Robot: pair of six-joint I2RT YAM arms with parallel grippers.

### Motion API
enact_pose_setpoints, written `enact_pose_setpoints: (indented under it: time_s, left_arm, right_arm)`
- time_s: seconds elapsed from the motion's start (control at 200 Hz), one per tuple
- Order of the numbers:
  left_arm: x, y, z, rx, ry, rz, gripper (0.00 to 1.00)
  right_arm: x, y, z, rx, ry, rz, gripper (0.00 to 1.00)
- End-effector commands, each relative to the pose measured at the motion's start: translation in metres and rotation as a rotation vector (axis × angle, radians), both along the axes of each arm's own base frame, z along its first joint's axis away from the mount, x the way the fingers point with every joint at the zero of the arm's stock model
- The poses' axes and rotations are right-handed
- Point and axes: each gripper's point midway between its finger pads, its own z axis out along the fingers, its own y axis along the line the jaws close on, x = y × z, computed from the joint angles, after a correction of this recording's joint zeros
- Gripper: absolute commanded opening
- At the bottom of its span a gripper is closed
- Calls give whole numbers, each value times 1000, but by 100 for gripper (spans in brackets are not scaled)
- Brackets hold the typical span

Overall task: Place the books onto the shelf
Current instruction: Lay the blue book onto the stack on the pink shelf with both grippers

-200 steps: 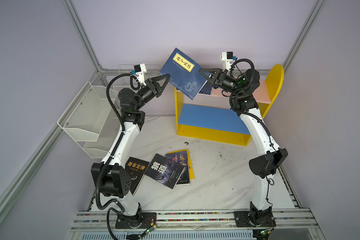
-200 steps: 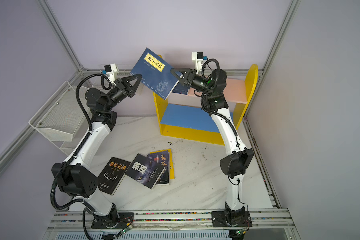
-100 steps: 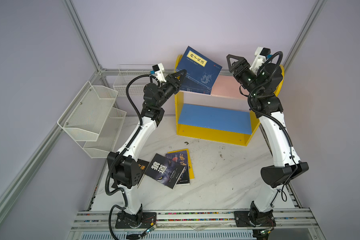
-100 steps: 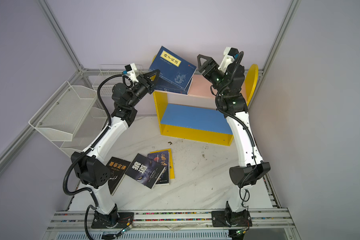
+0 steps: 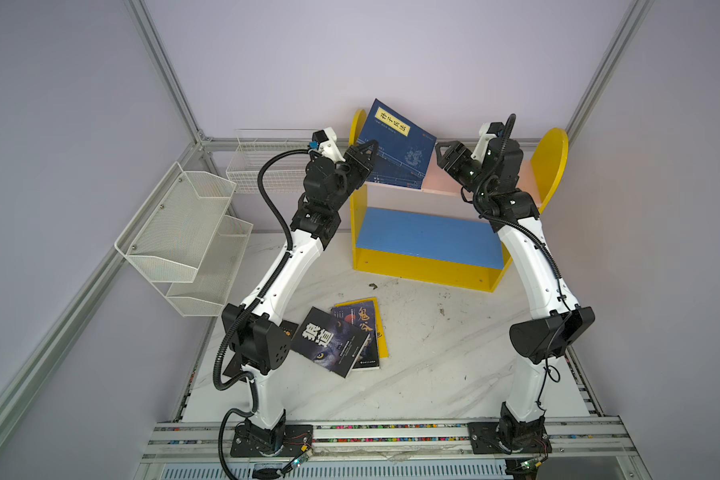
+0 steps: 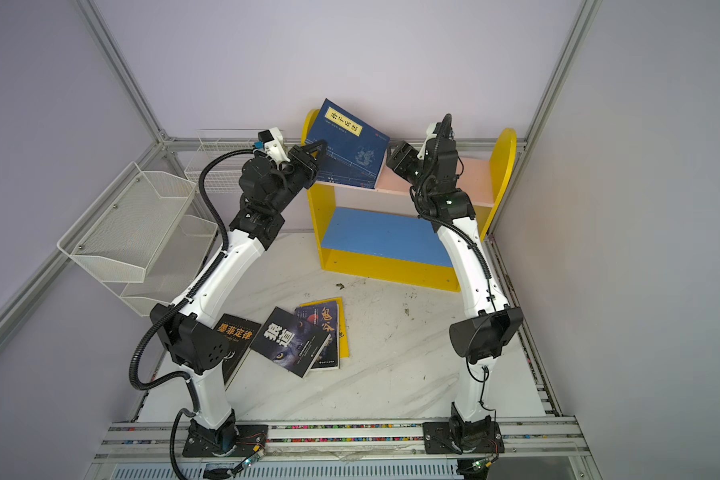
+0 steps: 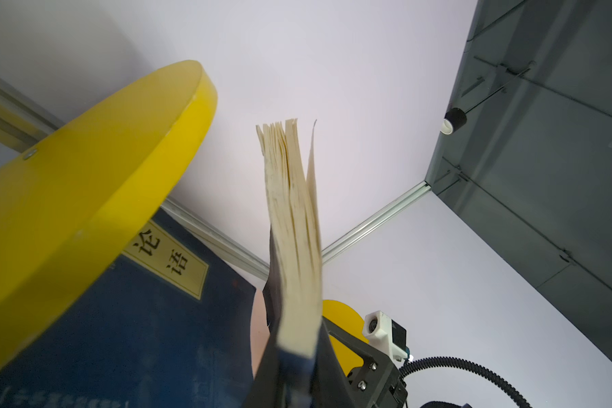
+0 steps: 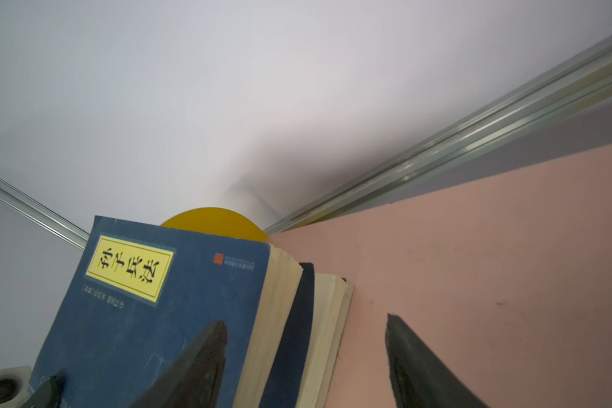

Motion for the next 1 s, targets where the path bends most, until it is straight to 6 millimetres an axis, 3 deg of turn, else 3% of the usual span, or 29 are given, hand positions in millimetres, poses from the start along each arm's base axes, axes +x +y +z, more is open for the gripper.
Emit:
enact_pose_setpoints:
  time_s: [0.0,0.39,0.995]
  left_arm:
    - [-18,11,51,-43,-116,38,0]
    - [-9,7,33,-42,-56,41,0]
    - [-9,18,20,-48,5,75,0]
  right_arm:
    - [-11,10,8,0,-12,36,73]
    - [-7,40,-19,-7,51,78,72]
    - [-9,60,-29,-42,67,77,50]
